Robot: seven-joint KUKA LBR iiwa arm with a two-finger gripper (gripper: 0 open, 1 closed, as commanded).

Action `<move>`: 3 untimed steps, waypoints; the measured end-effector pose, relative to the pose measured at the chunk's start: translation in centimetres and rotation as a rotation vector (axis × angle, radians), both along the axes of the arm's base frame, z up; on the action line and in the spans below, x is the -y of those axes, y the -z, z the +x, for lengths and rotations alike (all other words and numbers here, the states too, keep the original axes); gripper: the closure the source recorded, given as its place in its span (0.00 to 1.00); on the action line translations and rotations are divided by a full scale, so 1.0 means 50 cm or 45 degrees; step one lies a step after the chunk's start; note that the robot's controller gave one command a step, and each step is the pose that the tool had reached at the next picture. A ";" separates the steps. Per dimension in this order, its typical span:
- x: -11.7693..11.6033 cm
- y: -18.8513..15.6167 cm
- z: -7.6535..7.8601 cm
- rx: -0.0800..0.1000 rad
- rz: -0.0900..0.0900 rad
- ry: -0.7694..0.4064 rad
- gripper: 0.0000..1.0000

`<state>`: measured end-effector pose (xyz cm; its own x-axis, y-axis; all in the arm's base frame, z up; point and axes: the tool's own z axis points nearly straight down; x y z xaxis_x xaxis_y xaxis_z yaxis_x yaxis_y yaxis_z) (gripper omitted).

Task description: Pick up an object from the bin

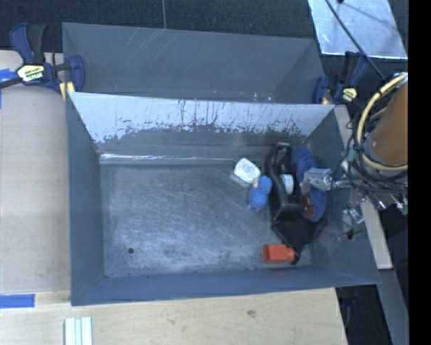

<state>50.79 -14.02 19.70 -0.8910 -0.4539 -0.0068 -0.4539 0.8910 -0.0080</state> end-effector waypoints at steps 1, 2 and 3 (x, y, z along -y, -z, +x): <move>-0.008 0.197 0.099 0.037 -0.001 -0.159 0.00; -0.011 0.197 0.105 0.050 0.002 -0.158 1.00; -0.013 -0.032 0.089 -0.011 0.000 -0.939 1.00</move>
Offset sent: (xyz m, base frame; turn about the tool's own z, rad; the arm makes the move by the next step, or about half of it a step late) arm 0.0449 0.0033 -0.1270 -0.1332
